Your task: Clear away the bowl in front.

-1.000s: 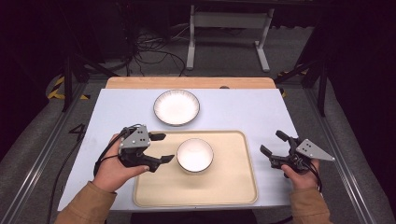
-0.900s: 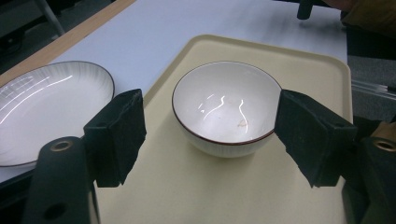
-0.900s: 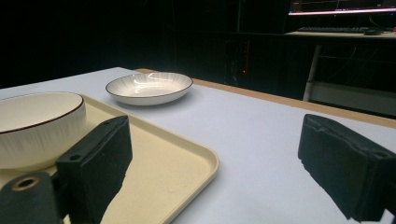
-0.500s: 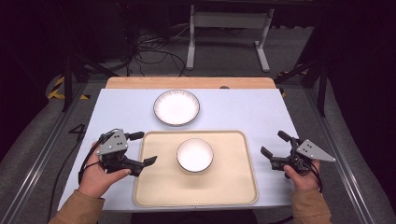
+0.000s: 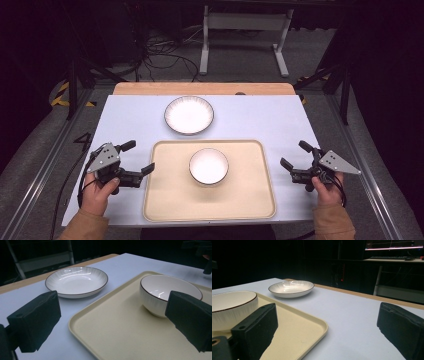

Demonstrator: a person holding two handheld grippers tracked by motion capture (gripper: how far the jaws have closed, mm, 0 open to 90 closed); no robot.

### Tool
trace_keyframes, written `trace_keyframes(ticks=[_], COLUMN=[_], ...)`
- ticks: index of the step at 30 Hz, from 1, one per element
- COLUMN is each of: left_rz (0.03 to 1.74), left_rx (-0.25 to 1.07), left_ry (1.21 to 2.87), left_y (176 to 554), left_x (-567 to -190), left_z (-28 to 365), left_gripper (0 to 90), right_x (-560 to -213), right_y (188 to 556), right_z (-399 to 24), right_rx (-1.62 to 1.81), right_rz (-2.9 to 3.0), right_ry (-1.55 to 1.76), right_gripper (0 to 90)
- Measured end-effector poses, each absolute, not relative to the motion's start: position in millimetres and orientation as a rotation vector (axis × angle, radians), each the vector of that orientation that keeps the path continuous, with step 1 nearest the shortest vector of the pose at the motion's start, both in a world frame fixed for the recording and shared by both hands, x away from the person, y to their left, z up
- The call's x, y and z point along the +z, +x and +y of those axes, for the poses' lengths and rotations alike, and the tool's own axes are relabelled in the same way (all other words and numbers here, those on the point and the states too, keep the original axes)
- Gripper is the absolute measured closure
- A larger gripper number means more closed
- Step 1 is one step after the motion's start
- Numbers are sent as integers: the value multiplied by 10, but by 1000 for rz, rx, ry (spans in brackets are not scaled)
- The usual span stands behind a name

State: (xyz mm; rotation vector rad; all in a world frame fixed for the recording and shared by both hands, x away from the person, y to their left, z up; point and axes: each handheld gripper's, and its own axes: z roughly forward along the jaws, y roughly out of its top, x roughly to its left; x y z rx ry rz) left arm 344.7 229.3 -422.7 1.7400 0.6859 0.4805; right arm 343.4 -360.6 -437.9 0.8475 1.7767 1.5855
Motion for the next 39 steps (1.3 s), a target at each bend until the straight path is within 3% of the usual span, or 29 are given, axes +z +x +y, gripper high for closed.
trace_keyframes(ticks=[16, 21, 39], left_rz=[819, 844, 824], left_rx=[481, 538, 561], left_ry=[1730, 1702, 1696], left_y=[3451, 3430, 3414], left_x=[-4577, -4669, -4658], left_z=[2449, 2470, 2459], left_gripper=[12, 12, 12], right_x=[-4418, -4469, -4540], right_y=[3417, 3420, 3423], right_z=[-3641, -3646, -3638], right_rx=[1580, 1560, 1552], right_rz=[1777, 1795, 1792], right_ry=[822, 817, 845], right_gripper=[38, 38, 38])
